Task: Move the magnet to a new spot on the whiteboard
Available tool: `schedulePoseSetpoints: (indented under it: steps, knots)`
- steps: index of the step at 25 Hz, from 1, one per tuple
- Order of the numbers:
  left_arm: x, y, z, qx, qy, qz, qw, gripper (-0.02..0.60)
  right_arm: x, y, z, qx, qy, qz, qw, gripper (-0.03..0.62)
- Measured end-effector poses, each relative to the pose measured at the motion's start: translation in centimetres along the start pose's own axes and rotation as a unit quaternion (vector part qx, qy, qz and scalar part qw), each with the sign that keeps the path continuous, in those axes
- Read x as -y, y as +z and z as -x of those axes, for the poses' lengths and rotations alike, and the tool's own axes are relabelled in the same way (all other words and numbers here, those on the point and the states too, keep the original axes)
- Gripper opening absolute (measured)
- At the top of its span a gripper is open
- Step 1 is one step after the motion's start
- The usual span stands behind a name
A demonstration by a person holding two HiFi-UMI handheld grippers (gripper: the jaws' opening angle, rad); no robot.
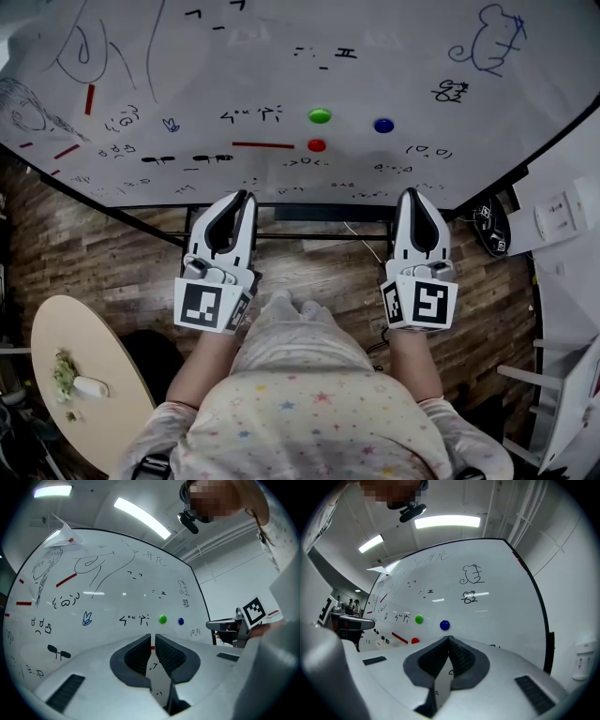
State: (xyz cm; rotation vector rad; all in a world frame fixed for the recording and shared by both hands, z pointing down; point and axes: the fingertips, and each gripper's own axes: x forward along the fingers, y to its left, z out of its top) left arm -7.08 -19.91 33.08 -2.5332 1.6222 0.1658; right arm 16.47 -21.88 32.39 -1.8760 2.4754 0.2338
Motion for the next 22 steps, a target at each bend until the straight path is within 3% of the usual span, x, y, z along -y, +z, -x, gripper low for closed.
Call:
schedulePoseSetpoints:
  steps: [22]
  knots:
    - [0.0,-1.4,0.6,-0.011,0.018,0.014,0.9997,0.035,0.4,-1.5,-0.7,-0.012,0.009,-0.025,1.000,0.000]
